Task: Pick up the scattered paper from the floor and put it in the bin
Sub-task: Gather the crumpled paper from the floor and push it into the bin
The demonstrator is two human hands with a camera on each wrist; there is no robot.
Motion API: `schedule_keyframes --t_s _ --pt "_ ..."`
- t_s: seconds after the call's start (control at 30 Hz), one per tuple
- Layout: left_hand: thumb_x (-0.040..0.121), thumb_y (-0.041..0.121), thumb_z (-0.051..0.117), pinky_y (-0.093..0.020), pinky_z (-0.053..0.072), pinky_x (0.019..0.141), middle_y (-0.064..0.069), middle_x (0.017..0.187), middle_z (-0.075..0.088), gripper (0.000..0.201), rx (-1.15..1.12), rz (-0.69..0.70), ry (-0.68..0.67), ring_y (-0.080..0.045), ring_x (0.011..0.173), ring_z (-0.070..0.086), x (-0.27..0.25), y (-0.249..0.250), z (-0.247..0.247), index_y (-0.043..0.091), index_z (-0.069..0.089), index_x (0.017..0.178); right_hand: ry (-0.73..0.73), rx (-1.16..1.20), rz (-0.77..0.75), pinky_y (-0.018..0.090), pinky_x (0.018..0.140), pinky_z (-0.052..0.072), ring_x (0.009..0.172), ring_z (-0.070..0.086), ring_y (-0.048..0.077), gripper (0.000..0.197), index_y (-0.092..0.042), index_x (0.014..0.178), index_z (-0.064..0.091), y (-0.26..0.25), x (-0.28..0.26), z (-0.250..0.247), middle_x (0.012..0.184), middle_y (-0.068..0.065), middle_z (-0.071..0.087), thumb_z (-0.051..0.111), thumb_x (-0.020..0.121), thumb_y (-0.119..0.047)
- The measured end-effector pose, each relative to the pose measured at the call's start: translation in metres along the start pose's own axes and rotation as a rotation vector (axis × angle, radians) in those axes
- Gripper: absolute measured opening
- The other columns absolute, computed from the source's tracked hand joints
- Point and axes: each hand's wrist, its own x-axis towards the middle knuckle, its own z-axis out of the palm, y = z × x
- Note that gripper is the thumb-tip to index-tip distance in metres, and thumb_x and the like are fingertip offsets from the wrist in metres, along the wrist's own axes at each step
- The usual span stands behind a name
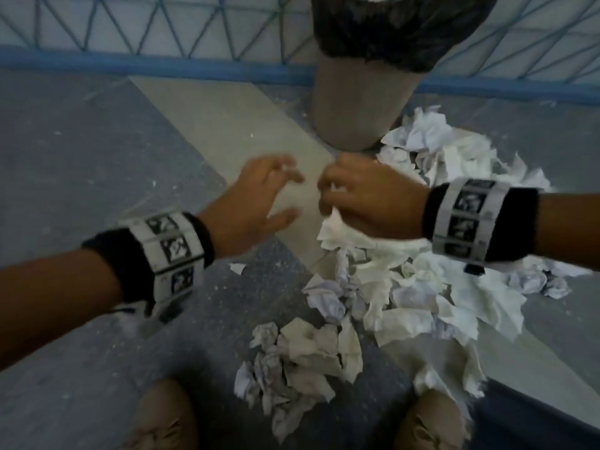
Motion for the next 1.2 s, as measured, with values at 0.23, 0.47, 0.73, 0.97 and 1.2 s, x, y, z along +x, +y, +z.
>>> schedule_keyframes --t_s 0.23,0.47,0.73,0.97,1.2 --pt "0.067 0.071 0.051 -0.046 0.051 0.091 -0.007 0.135 0.037 0.066 0.257 0.285 -0.289 -0.027 0.12 0.038 -0.118 -0.022 0.115 0.033 0.045 0.121 -0.34 -0.012 -0.604 0.064 0.105 0.029 0.13 0.03 0.036 0.063 -0.032 0.129 0.045 -0.082 -0.061 0.09 0.142 0.007 0.046 0.061 0.073 -0.054" --pt "0.051 0.068 0.062 -0.047 0.057 0.076 -0.013 0.135 0.037 0.079 0.373 0.259 -0.407 -0.04 0.115 0.051 -0.121 -0.009 0.165 0.046 0.039 0.123 -0.457 -0.088 -0.605 0.072 0.096 0.035 0.134 0.019 0.051 0.084 -0.042 0.137 0.03 -0.09 -0.063 0.127 0.147 0.008 0.02 0.073 0.065 -0.047" --pt "0.071 0.045 0.033 -0.044 0.058 0.073 -0.017 0.128 0.058 0.058 0.115 0.159 -0.282 -0.04 0.107 0.06 -0.072 -0.016 0.132 0.027 0.058 0.12 -0.267 0.016 -0.405 0.036 0.066 0.057 0.083 0.067 0.028 0.056 -0.021 0.115 0.043 -0.063 -0.037 0.127 0.117 0.008 0.061 0.073 0.068 -0.018" --pt "0.087 0.027 0.06 -0.028 0.037 0.091 -0.008 0.128 0.057 0.039 -0.224 -0.075 -0.035 -0.027 0.116 0.051 -0.056 -0.023 0.109 0.015 0.054 0.124 -0.136 0.281 0.073 0.041 0.07 0.057 0.083 0.063 0.04 0.021 -0.001 0.086 0.062 -0.031 -0.019 0.096 0.101 0.025 0.063 0.065 0.067 0.007" --pt "0.094 0.023 0.045 -0.041 0.025 0.118 0.0 0.158 -0.002 0.055 -0.02 -0.129 -0.229 -0.027 0.145 0.005 -0.088 -0.023 0.124 0.029 0.02 0.143 -0.231 0.074 -0.144 0.034 0.064 0.057 0.079 0.065 0.027 0.027 -0.012 0.081 0.066 -0.066 -0.035 0.11 0.091 0.01 0.069 0.078 0.059 -0.003"
